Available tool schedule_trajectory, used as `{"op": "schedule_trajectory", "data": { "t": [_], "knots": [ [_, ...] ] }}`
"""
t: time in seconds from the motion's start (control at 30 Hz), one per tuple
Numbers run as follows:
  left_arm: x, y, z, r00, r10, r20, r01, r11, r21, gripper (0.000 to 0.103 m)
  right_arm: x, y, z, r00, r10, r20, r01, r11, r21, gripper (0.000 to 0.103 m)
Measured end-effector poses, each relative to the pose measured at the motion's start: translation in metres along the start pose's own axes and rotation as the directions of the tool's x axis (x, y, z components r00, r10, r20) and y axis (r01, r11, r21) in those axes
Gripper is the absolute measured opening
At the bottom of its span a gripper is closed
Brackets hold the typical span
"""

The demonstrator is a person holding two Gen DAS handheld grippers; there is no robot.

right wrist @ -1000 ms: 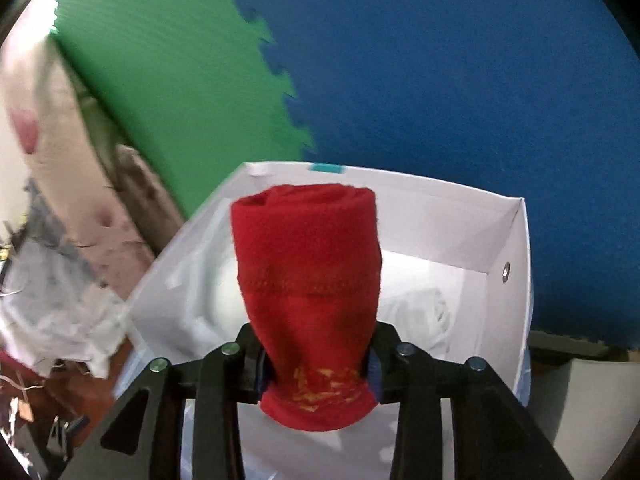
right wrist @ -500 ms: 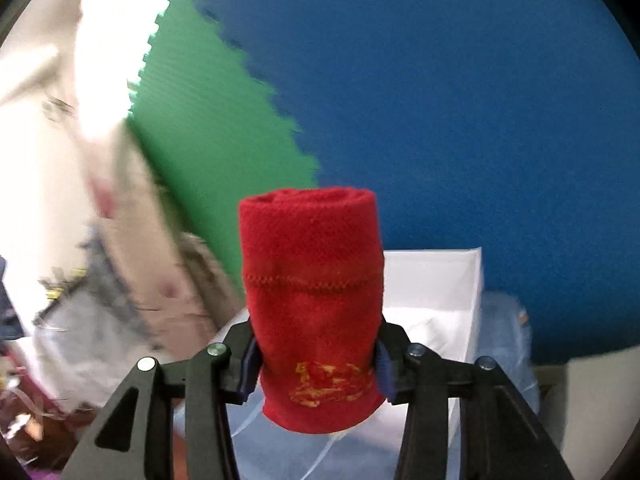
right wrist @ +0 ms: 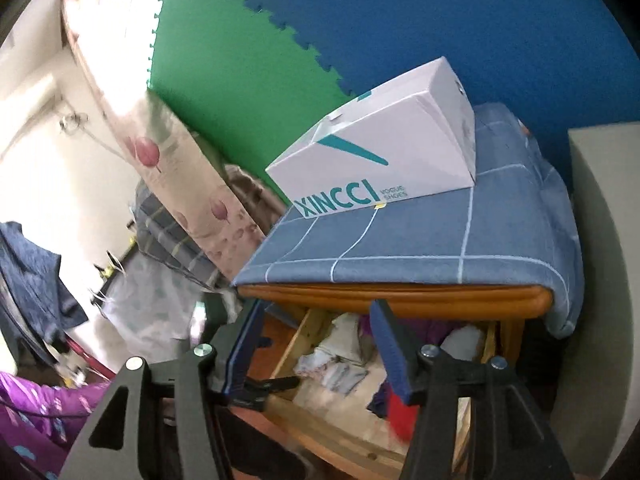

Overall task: Take underwear out of drawer
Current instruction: 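Move the left tool back into the drawer while the right tool holds the red underwear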

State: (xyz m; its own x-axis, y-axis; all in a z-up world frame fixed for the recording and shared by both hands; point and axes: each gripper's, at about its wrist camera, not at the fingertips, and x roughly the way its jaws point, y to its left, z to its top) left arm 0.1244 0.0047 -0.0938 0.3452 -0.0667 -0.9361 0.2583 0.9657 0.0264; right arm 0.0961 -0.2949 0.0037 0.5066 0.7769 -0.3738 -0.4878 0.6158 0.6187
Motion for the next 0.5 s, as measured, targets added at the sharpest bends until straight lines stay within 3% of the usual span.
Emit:
{"op": "schedule_trajectory", "data": {
  "t": [0.07,0.23,0.33,0.43,0.5],
  "knots": [
    [0.019,0.001,0.007,0.997,0.015,-0.071,-0.018,0.999,-0.033,0.102,-0.008,-0.003,-0.004,1.0,0.025,0.019,-0.025,1.0,0.019,0.057],
    [0.065,0.012,0.01,0.968,0.067,-0.242,-0.091,0.992,-0.091,0.101,-0.007,-0.01,-0.01,1.0,0.008,-0.013,-0.008,1.0,0.006,0.057],
    [0.076,0.005,0.006,0.958,0.115,-0.264,-0.129,0.991,-0.034,0.101,0.005,-0.017,-0.012,0.995,-0.03,-0.098,0.032,0.999,0.016,0.057],
    [0.087,0.004,0.002,0.95,0.107,-0.293,-0.124,0.992,-0.039,0.101,0.037,-0.02,-0.021,0.957,-0.129,-0.26,0.127,0.992,-0.024,0.057],
    [0.089,0.003,0.0,0.952,0.12,-0.283,-0.132,0.991,-0.023,0.101,0.055,-0.018,-0.026,0.931,-0.144,-0.334,0.133,0.99,-0.054,0.057]
  ]
}}
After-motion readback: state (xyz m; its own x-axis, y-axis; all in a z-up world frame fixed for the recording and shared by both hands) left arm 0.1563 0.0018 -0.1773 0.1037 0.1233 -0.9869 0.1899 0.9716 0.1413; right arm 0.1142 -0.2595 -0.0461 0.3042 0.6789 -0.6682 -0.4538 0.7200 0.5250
